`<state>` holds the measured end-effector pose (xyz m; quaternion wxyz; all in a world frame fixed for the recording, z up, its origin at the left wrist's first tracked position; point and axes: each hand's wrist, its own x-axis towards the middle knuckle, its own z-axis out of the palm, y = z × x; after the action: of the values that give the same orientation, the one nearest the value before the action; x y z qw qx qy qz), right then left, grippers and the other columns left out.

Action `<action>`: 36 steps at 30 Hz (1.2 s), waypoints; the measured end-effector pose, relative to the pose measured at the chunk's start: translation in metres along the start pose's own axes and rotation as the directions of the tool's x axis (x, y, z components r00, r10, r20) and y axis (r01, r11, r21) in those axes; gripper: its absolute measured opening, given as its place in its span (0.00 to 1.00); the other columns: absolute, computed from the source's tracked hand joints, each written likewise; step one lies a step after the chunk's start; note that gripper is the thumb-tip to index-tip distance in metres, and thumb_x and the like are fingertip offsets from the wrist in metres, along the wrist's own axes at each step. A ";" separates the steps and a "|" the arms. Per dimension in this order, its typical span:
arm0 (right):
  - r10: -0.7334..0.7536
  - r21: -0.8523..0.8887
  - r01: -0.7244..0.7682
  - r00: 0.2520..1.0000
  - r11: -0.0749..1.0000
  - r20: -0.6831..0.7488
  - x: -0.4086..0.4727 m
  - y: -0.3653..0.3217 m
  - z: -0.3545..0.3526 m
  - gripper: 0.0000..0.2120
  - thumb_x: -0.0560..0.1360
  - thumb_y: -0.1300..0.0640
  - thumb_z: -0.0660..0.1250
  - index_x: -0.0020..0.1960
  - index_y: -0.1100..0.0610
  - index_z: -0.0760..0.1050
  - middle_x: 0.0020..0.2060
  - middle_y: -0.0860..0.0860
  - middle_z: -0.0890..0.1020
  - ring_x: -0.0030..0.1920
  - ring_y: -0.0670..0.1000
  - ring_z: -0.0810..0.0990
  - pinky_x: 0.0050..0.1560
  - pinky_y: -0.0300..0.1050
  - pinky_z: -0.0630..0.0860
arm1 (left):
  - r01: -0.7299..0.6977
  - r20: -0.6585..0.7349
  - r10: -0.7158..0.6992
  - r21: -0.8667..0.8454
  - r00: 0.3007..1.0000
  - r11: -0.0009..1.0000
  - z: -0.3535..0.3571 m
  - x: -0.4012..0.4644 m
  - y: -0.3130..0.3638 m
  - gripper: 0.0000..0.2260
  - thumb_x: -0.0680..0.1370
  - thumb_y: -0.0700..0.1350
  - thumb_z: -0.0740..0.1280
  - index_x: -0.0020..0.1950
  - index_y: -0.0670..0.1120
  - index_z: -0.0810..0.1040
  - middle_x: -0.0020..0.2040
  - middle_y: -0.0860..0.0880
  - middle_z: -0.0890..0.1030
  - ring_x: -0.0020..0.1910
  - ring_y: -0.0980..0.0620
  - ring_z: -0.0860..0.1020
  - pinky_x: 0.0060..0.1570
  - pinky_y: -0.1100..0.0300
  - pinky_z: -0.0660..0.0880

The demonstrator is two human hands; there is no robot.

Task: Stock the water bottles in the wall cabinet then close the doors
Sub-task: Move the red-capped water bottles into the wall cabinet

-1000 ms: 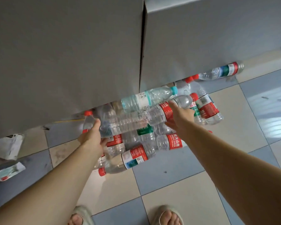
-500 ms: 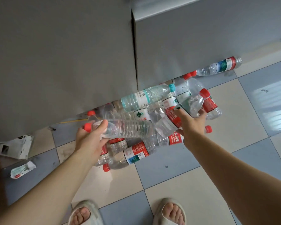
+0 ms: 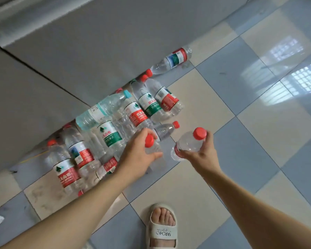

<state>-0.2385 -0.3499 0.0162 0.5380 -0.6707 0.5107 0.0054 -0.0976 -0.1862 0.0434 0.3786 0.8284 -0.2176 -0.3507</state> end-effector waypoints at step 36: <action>0.380 0.413 -0.347 0.925 0.842 0.001 0.100 0.049 0.035 0.23 0.67 0.66 0.79 0.56 0.55 0.72 0.52 0.59 0.83 0.47 0.56 0.86 0.46 0.59 0.85 | 0.026 -0.113 -0.035 -0.075 0.993 0.997 0.092 0.002 -0.078 0.30 0.65 0.53 0.81 0.60 0.70 0.71 0.58 0.70 0.76 0.57 0.67 0.75 0.49 0.79 0.68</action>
<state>-0.2054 -0.3874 -0.0887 0.6332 -0.4349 0.6397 -0.0258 -0.1572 -0.1829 -0.0613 0.4152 0.8359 -0.1699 -0.3163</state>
